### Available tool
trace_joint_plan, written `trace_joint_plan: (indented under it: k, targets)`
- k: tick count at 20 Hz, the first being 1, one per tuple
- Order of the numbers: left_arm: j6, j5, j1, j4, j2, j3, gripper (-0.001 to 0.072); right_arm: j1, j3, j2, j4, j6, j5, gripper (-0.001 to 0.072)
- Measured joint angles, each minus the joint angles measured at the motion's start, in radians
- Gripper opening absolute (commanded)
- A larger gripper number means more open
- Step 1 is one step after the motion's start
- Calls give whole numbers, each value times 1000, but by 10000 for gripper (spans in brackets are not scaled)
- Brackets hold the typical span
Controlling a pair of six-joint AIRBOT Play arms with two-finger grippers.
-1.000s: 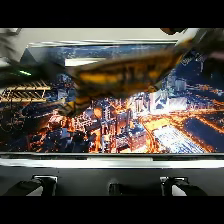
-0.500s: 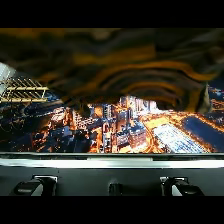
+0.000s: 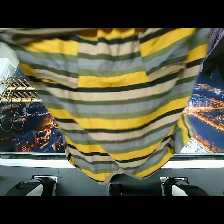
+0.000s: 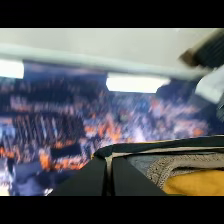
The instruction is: Fold the clothes and pants, and hang the long-sleeved shirts on hangers.
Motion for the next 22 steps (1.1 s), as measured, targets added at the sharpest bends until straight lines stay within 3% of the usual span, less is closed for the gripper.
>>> trace_joint_plan:
  k: [5, 10, 11, 13, 14, 15, 16, 22]
  targets:
    - [1, 67, -29, 42, -407, 1, 21, 74, -13, -389, -6, 8, -14, 34]
    - [2, 106, -85, 32, -689, 2, 27, 150, -15, -704, 0, 69, -51, 48]
    - [2, 110, -96, 28, -722, 2, 88, 159, -15, -742, 5, 80, -54, 114]
    - [3, 113, -111, 24, -762, 2, 419, 168, -15, -797, 6, 95, -60, 288]
    - [2, 111, -116, 23, -772, 5, 517, 171, -15, -812, 8, 103, -59, 373]
    - [2, 100, -118, 21, -778, 11, 535, 171, -15, -819, 9, 106, -50, 458]
    - [4, 76, -117, 19, -779, 20, 535, 168, -15, -820, 16, 112, -28, 473]
    - [58, -171, -51, -14, -645, 35, 534, 48, -15, -665, 19, 20, 204, 473]
